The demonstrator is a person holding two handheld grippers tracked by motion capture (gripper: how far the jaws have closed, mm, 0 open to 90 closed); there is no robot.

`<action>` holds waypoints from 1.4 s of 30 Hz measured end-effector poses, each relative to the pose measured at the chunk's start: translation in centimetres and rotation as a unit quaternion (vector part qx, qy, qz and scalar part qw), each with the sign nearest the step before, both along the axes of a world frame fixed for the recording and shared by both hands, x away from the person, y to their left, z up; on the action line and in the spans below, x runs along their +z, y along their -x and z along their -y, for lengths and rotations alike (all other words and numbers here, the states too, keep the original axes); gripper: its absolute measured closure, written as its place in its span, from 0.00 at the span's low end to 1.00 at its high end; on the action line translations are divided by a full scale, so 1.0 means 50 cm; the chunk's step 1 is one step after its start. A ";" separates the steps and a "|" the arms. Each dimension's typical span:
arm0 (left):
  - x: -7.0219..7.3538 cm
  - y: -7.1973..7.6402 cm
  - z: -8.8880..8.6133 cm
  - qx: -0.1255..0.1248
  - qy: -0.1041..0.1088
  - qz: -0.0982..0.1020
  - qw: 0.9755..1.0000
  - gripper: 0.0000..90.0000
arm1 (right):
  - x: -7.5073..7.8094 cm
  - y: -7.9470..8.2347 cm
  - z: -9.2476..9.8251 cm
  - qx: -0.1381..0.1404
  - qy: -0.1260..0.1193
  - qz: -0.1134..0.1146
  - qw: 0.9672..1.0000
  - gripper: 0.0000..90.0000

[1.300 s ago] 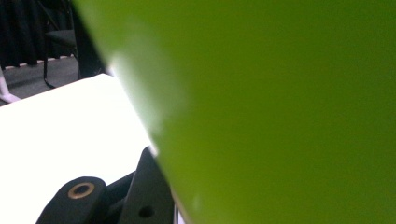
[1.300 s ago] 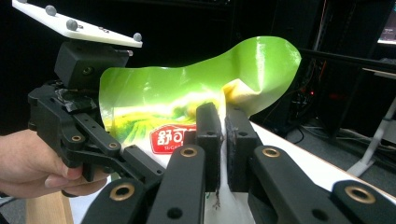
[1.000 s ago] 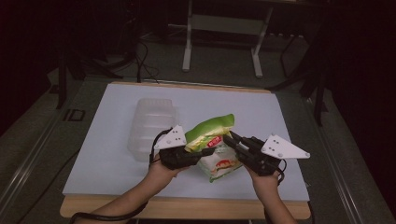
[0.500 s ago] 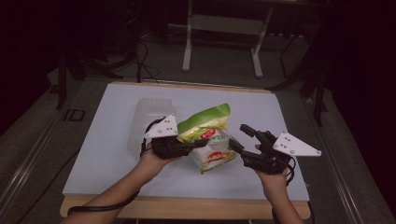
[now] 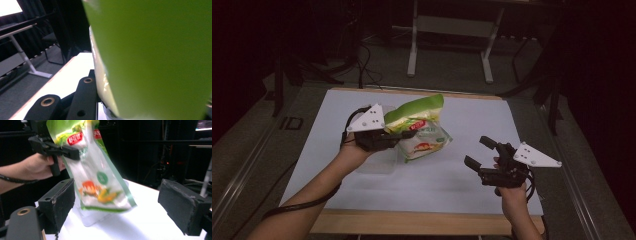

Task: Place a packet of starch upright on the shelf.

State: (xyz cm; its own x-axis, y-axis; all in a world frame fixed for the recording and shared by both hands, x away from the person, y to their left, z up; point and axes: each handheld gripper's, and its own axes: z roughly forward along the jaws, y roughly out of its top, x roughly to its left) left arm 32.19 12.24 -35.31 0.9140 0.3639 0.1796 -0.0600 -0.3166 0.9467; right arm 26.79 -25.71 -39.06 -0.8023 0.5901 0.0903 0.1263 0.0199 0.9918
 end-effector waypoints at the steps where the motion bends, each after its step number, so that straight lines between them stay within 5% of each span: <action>1: 0.004 -0.010 -0.014 -0.002 -0.006 0.004 1.000 0.81 | -0.003 0.002 0.006 -0.003 -0.001 -0.002 1.000 0.16; 11: 0.010 -0.075 -0.093 0.009 -0.038 0.003 0.999 0.81 | -0.037 0.019 0.036 0.009 0.017 -0.029 0.999 0.16; 21: 0.002 -0.128 -0.152 -0.018 -0.082 0.004 0.996 0.81 | -0.059 0.022 0.052 0.009 0.010 -0.048 0.999 0.17; 32: -0.037 -0.173 -0.209 -0.025 -0.099 -0.009 0.995 0.81 | -0.078 0.018 0.056 0.014 0.007 -0.063 0.998 0.17; 37: -0.053 -0.186 -0.230 -0.025 -0.090 -0.026 0.995 0.81 | -0.082 0.015 0.057 0.015 0.005 -0.068 0.998 0.17; 40: -0.064 -0.184 -0.236 -0.028 -0.107 -0.008 0.994 0.81 | -0.084 0.013 0.058 0.014 0.003 -0.068 0.998 0.17; 42: -0.067 -0.189 -0.244 -0.027 -0.099 -0.013 0.995 0.81 | -0.085 0.012 0.059 0.014 0.003 -0.070 0.997 0.17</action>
